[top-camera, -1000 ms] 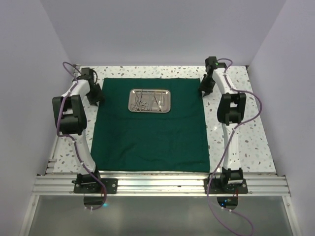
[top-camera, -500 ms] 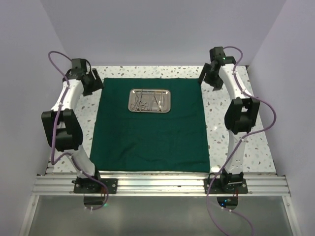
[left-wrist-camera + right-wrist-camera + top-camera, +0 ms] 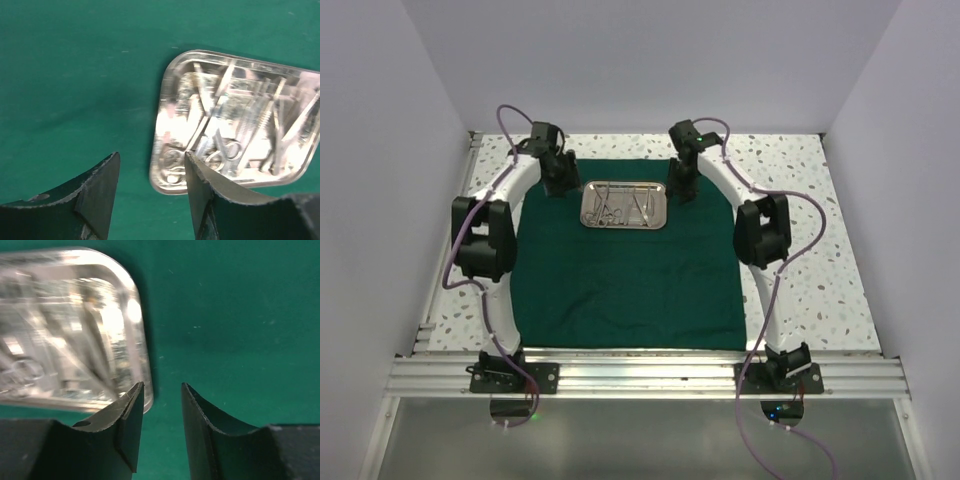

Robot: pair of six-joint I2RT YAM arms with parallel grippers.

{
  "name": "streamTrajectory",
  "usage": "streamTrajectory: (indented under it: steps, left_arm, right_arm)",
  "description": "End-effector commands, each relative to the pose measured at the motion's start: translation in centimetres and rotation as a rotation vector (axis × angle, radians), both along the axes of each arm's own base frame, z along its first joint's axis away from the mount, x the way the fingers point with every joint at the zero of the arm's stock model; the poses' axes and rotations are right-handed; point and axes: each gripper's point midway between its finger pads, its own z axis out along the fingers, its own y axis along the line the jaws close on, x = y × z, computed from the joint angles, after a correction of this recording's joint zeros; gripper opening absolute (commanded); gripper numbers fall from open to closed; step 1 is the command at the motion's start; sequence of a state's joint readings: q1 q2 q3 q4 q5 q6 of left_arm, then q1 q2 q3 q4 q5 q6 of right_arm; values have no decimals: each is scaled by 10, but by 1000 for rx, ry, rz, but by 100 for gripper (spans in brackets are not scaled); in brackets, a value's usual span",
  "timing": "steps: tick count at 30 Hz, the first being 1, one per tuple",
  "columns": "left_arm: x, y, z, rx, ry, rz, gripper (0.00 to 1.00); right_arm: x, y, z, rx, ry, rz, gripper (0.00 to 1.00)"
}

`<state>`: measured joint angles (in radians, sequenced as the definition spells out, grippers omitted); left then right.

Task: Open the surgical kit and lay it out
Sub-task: Move the container from the surgical kit.

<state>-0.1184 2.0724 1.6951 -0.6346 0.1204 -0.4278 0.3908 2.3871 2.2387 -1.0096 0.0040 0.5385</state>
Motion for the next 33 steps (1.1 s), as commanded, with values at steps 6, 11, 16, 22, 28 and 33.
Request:
streamTrajectory:
  steps: [6, 11, 16, 22, 28, 33]
  left_arm:
    - [13, -11, 12, -23, -24, -16, 55]
    - [8, -9, 2, -3, -3, -22, 53]
    - [2, -8, -8, 3, 17, -29, 52]
    - [-2, -10, -19, 3, 39, -44, 48]
    - [-5, -15, -28, 11, 55, -64, 45]
    - [-8, -24, -36, 16, 71, -89, 45]
  right_arm:
    - [-17, 7, -17, -41, 62, 21, 38]
    - [-18, 12, -20, -33, 64, 16, 37]
    - [-10, 17, -9, -17, 34, 15, 37]
    - [-10, 22, -21, -29, 54, 13, 35]
    - [-14, 24, -36, -65, 71, 20, 29]
    - [-15, 24, -43, -79, 81, 23, 27]
